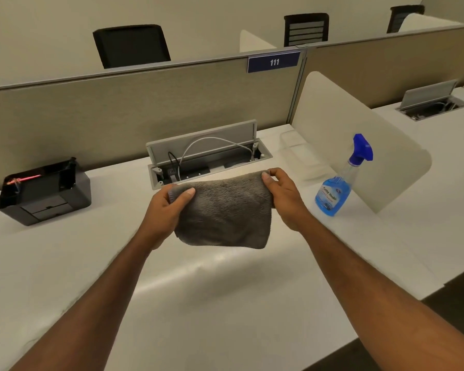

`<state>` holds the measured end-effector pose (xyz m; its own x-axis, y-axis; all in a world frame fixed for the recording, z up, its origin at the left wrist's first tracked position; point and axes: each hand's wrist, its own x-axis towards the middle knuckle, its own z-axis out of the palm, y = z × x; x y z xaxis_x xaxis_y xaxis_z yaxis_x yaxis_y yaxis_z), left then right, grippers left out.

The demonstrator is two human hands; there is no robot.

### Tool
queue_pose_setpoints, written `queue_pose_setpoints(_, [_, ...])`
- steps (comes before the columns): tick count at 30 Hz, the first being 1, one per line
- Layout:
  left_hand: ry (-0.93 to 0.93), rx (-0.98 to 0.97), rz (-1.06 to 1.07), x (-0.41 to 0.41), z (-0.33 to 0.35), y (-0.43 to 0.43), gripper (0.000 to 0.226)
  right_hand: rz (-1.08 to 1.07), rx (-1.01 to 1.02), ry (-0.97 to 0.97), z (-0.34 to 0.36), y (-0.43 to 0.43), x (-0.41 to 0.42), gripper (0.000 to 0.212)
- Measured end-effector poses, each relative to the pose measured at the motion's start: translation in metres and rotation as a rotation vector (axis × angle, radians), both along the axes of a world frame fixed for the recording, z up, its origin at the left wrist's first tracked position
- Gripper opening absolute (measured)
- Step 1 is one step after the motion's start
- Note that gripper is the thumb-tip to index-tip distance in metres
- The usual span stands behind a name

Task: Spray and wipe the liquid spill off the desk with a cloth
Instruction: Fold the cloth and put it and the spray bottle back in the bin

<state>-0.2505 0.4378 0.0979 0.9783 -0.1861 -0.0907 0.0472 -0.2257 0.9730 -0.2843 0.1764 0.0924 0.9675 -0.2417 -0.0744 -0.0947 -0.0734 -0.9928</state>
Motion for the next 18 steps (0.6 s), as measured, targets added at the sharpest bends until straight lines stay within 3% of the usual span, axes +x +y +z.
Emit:
queue_pose_setpoints(3, [0.117, -0.023, 0.044, -0.002, -0.008, -0.009, 0.031, -0.073, 0.027, 0.065, -0.009, 0.005, -0.001, 0.014])
queue_pose_setpoints(6, [0.274, -0.101, 0.101, -0.005, -0.014, -0.013, 0.034, -0.032, 0.181, 0.157, -0.015, 0.005, -0.008, 0.02])
queue_pose_setpoints(8, [0.345, -0.159, 0.058, -0.006, -0.017, -0.009, 0.038, 0.05, 0.254, 0.186, -0.019, 0.0, -0.013, 0.04])
queue_pose_setpoints(10, [0.373, -0.173, -0.008, -0.007, -0.023, -0.001, 0.058, 0.086, 0.263, 0.194, -0.022, -0.007, -0.017, 0.065])
queue_pose_setpoints(13, [0.369, -0.13, -0.07, -0.006, -0.032, 0.009, 0.105, 0.095, 0.176, 0.202, -0.026, -0.015, -0.019, 0.083])
queue_pose_setpoints(18, [0.232, -0.069, -0.1, -0.008, -0.039, 0.002, 0.104, 0.102, -0.042, 0.237, -0.03, -0.025, -0.019, 0.073])
